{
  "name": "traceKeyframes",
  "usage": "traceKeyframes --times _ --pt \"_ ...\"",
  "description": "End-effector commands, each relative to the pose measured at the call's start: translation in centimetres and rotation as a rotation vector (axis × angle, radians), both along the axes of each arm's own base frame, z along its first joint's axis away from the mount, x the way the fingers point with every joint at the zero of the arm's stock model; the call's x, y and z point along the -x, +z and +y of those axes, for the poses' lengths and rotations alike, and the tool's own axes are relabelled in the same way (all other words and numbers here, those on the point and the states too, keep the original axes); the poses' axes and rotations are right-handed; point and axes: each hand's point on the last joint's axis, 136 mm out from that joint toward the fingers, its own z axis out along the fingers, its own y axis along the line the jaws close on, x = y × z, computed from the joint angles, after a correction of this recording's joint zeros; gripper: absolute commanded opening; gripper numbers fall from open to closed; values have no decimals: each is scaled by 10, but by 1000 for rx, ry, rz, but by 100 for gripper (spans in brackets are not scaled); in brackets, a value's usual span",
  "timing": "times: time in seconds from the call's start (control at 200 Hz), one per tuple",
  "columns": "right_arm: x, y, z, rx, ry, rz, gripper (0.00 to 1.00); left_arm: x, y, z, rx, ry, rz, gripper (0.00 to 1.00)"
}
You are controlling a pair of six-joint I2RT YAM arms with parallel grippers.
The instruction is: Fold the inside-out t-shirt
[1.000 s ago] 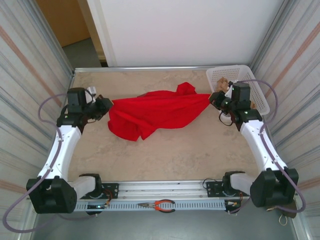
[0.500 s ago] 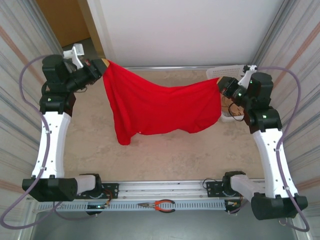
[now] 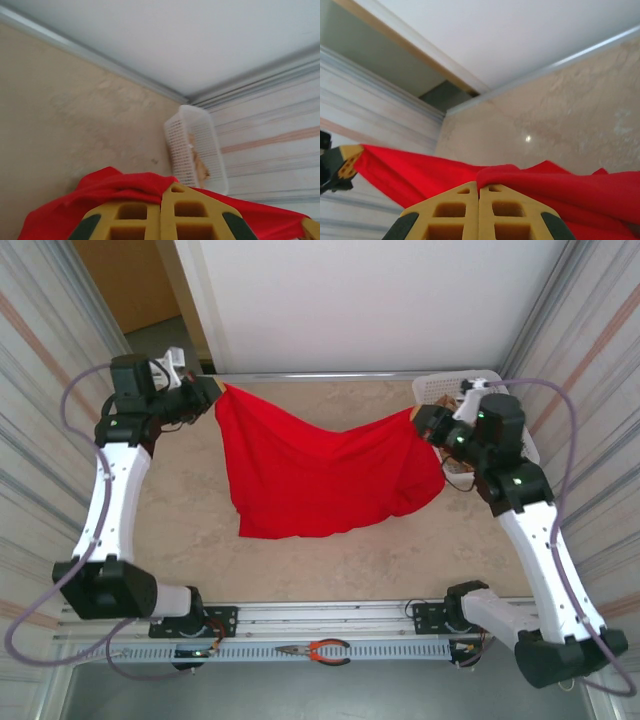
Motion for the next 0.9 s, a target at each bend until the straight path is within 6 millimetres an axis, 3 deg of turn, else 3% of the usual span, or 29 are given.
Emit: traceKeyframes --times 0.0,0.055,0.12,0.135,0.19,0.23,0.336,0.476,0.606,0.746,0.897 --pt "-35 -28 20 25 -25 42 0 -21 -60 28 -71 54 116 0" --pt "-57 -45 30 43 -33 78 0 -35 -76 41 -75 77 137 6" --pt "-86 -64 44 60 -10 125 0 -50 -89 54 -87 97 150 23" --pt "-92 -67 47 66 -2 137 8 -53 -91 57 -91 103 153 27" --pt "-110 -81 59 92 42 172 52 -60 -96 62 -85 110 161 43" --pt "-116 -86 64 106 72 186 63 -62 -96 62 -78 106 159 50" --pt "-110 -91 61 150 88 185 72 -57 -85 54 -63 82 134 61" --pt "-79 -120 23 200 22 229 75 -30 -79 26 -93 21 106 66" --pt "-42 -168 -20 249 -45 323 80 7 -94 -34 -131 -107 123 67" --pt "-7 -212 -60 263 -122 412 82 51 -118 -120 -233 -281 117 68" --pt "21 -230 -85 206 -176 456 84 77 -149 -210 -418 -476 78 69"
